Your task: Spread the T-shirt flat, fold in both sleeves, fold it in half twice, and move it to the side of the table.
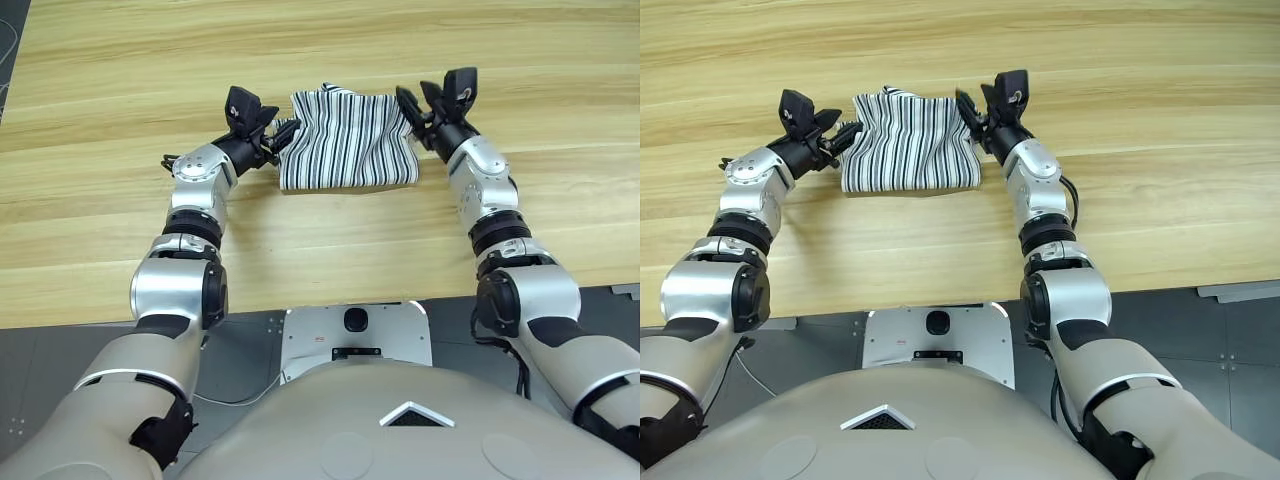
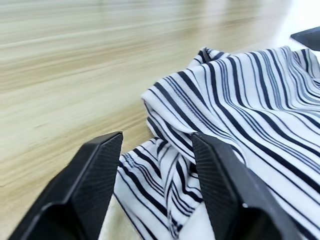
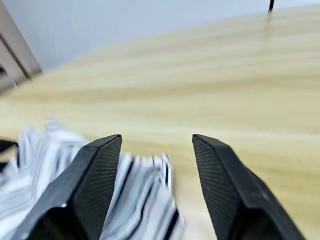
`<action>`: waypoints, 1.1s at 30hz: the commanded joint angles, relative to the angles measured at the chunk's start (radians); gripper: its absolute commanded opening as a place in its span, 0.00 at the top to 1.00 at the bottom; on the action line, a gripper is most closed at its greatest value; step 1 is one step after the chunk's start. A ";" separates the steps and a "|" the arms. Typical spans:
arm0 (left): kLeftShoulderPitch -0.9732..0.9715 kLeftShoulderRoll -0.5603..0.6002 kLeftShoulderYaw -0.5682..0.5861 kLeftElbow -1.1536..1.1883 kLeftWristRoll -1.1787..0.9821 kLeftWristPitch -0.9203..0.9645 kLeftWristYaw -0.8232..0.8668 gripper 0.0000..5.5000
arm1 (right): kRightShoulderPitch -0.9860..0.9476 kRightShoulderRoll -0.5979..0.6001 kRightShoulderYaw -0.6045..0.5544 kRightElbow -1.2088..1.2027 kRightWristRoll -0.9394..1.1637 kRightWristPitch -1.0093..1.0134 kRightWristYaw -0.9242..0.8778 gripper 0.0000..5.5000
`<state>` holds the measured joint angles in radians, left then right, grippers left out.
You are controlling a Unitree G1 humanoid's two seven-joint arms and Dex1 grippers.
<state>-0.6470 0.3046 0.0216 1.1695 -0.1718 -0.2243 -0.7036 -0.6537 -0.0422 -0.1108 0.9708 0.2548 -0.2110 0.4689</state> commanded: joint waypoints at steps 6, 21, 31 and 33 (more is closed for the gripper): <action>-0.072 0.041 0.108 -0.084 0.060 -0.112 0.452 0.31 | 0.065 0.019 0.065 -0.214 -0.080 -0.195 0.029 0.28; 0.053 -0.085 0.281 -0.432 0.004 -0.425 0.753 0.31 | 0.108 -0.012 0.284 -0.217 -0.223 -0.036 0.188 0.28; 0.063 -0.112 0.287 -0.443 0.011 -0.457 0.755 0.31 | -0.091 0.078 0.269 0.146 -0.256 -0.073 0.134 0.28; 0.068 -0.117 0.286 -0.449 0.011 -0.460 0.758 0.31 | -0.120 0.100 0.278 0.191 -0.276 -0.055 0.128 0.28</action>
<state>-0.5910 0.1975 0.3082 0.7383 -0.1634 -0.6783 0.0457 -0.7264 0.0317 0.1609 1.1216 0.0023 -0.2791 0.6076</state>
